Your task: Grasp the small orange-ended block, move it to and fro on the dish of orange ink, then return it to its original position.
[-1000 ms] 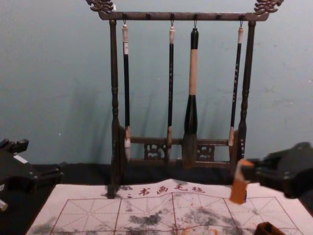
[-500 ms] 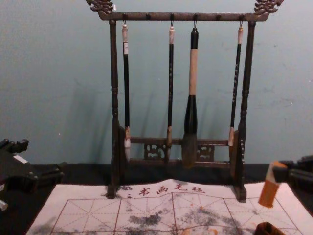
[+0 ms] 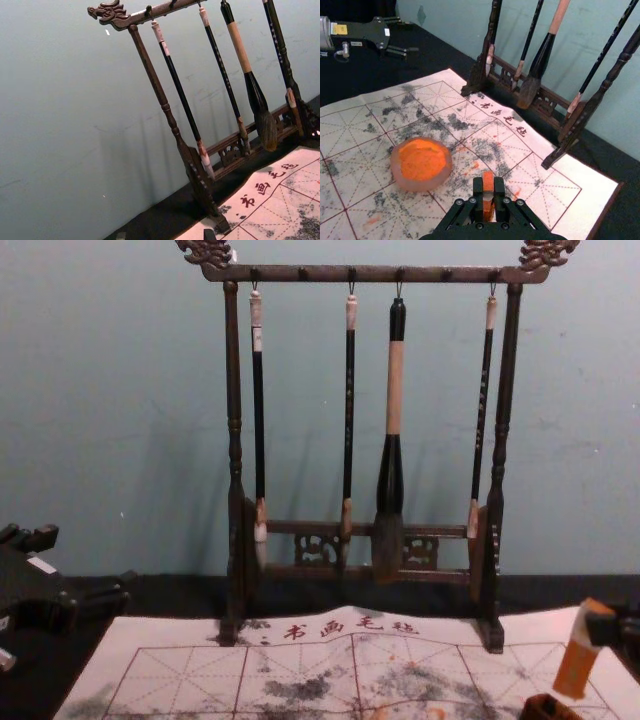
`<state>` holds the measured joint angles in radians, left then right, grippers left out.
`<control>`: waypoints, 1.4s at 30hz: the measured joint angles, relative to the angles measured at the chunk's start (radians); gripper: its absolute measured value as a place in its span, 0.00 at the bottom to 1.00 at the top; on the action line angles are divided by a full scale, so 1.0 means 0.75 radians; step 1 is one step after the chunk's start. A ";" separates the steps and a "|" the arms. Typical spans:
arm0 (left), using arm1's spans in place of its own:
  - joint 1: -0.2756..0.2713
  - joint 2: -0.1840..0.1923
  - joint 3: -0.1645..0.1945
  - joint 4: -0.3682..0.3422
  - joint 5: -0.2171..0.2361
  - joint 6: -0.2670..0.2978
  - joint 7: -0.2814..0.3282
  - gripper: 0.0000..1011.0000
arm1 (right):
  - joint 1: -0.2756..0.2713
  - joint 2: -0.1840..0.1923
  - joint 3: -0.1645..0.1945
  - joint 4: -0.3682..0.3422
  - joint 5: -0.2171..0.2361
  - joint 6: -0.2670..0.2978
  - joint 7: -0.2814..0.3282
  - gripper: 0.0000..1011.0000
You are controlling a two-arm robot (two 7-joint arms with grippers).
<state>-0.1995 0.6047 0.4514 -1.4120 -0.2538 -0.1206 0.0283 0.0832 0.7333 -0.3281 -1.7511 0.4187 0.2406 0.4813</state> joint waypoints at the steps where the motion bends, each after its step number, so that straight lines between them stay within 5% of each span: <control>1: 0.000 0.000 0.000 0.000 0.000 0.000 0.000 0.99 | -0.002 0.001 0.000 0.000 0.000 0.000 0.000 0.09; 42: 0.000 0.000 0.000 0.000 0.000 0.000 0.000 0.99 | 0.094 -0.058 -0.082 0.163 0.008 0.031 0.051 0.09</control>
<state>-0.1995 0.6047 0.4514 -1.4120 -0.2539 -0.1205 0.0283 0.1534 0.6894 -0.3895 -1.6285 0.4249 0.2642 0.5195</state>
